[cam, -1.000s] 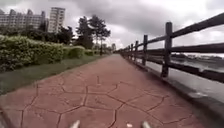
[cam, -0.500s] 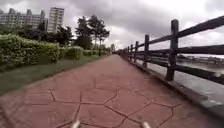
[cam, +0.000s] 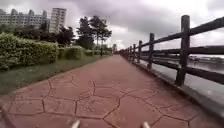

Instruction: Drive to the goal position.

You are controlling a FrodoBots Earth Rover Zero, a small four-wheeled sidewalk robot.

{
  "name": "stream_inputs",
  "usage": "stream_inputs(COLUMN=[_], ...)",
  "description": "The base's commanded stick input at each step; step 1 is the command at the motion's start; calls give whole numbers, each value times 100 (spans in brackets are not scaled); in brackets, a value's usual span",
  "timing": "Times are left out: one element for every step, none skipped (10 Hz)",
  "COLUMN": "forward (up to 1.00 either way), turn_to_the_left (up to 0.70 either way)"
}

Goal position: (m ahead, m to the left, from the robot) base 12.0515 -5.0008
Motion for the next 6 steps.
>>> stream_inputs(forward=[50,50,50,50,50,50], turn_to_the_left=[0,0,0,0,0,0])
